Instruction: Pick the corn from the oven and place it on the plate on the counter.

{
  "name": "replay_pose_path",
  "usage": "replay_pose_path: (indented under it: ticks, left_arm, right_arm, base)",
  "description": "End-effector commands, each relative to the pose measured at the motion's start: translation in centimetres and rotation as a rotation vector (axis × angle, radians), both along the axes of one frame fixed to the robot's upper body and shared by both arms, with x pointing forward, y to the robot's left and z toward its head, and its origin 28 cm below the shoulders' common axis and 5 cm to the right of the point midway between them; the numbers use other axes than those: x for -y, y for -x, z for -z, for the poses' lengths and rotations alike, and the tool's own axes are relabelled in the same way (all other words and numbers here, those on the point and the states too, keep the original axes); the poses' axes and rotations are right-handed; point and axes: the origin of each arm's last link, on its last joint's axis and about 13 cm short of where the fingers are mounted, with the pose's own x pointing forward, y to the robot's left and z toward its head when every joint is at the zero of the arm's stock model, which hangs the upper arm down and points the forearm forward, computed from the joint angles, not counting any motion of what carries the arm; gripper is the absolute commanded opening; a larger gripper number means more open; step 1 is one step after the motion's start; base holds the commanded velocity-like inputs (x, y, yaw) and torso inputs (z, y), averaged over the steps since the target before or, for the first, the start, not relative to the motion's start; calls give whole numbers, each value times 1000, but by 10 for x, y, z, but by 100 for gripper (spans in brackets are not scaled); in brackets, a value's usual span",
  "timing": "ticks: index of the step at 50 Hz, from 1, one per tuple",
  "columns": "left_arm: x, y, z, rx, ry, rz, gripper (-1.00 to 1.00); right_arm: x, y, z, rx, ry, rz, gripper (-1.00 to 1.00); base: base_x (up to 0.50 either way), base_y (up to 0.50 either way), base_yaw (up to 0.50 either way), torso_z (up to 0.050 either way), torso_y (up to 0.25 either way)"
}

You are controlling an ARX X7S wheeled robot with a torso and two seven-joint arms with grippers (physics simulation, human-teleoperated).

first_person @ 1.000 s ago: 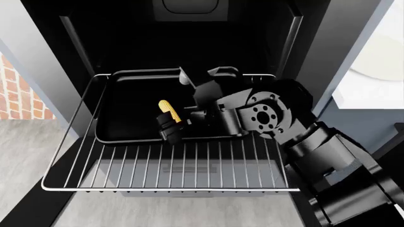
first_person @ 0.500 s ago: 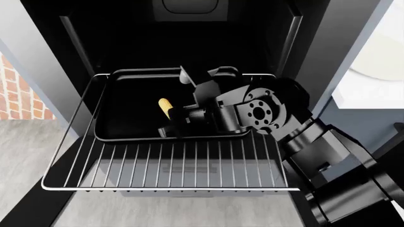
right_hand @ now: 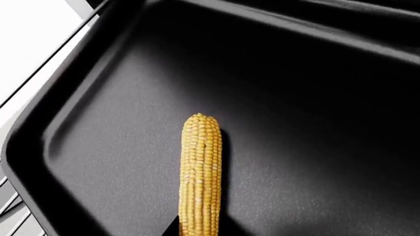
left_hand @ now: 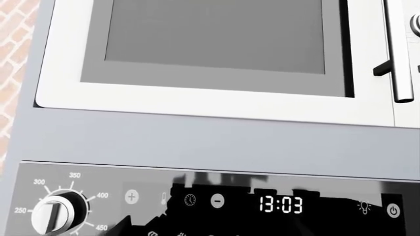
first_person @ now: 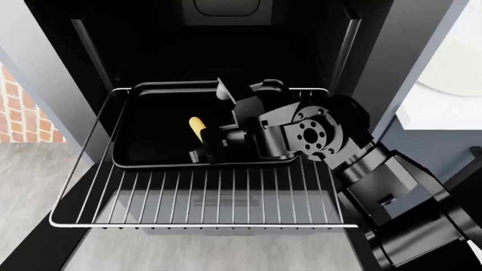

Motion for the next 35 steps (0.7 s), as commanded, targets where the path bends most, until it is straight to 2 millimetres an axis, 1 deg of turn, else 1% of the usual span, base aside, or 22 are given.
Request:
replay_pose_path:
  ticks: [1,19,24,35]
  left_arm:
    - [1,0,1,-2,1,1,100]
    - [2,3,-2,2,-6,9,100]
    - [3,3,-3,4,-8,11,100]
    - [3,4,-4,6,-9,8,100]
  right_arm:
    - [3,-2,7,10,48,27,-100]
    - [5,4,-13,55,15,18,-100]
    - [6,6,-23,75,2,15,-100]
    - [12,10,-37,106,-27,18,-100]
  base:
    - [0,0,3,0,0]
    - [0,0,0,0,-1]
    - [0,0,0,0,0]
    - [0,0,0,0,0]
